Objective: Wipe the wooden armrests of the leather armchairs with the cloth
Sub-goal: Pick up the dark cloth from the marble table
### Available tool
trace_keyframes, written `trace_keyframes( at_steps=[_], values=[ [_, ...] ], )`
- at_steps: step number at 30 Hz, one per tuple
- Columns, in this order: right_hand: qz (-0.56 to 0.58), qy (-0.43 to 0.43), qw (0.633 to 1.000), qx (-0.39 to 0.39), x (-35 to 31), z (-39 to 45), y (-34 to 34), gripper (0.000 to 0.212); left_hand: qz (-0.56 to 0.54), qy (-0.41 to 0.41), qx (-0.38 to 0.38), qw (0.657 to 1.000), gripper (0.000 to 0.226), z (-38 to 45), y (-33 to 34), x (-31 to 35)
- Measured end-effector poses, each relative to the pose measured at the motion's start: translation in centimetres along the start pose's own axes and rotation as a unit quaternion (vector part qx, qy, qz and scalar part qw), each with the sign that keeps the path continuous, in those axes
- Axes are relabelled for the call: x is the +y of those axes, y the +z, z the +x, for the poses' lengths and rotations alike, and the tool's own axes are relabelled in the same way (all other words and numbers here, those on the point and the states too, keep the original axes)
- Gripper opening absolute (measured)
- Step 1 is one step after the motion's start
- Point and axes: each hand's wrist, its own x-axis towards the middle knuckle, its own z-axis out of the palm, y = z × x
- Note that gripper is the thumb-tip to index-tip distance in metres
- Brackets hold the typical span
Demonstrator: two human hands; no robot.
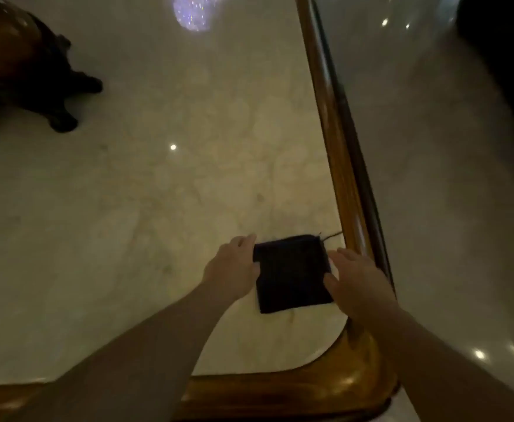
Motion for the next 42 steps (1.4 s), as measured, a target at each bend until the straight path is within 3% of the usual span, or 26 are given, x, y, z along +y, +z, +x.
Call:
trace_keyframes(
  at_steps=[6, 9, 11, 19, 23, 31, 36, 42],
  values=[
    [-0.051, -0.051, 0.995, -0.075, 0.1, 6.6, 3.2, 0.06, -0.007, 0.0, -0.016, 1.0, 0.064, 4.8, 3.1, -0.9],
    [-0.084, -0.07, 0.991, -0.072, -0.5, 8.9, 4.0, 0.07, 0.026, 0.022, 0.016, 0.999, 0.055, 5.9, 3.7, -1.4],
    [-0.121, -0.077, 0.988, -0.064, -1.1, 9.8, 3.9, 0.072, 0.022, 0.039, -0.001, 0.999, 0.049, 6.4, 3.7, -0.9],
    [-0.161, -0.074, 0.98, -0.091, -2.0, 10.1, 3.0, 0.033, -0.004, 0.051, -0.064, 0.997, 0.01, 6.6, 3.4, 1.9],
    [-0.173, -0.084, 0.976, -0.104, -1.6, 9.7, 2.1, 0.028, -0.039, 0.068, -0.068, 0.995, 0.019, 6.0, 2.9, 2.0],
    [-0.091, -0.1, 0.982, -0.134, -1.9, 8.0, -0.5, 0.032, 0.029, 0.148, -0.104, 0.983, 0.022, 3.6, -0.2, 2.2],
    [-0.1, -0.093, 0.977, -0.163, -2.2, 4.3, -3.5, 0.01, 0.037, 0.15, -0.114, 0.981, 0.022, 0.6, -3.4, 3.4],
    [-0.08, -0.067, 0.986, -0.127, -3.1, -1.5, -8.4, 0.008, 0.075, 0.161, -0.119, 0.977, 0.021, -3.1, -8.7, 6.8]
  ],
)
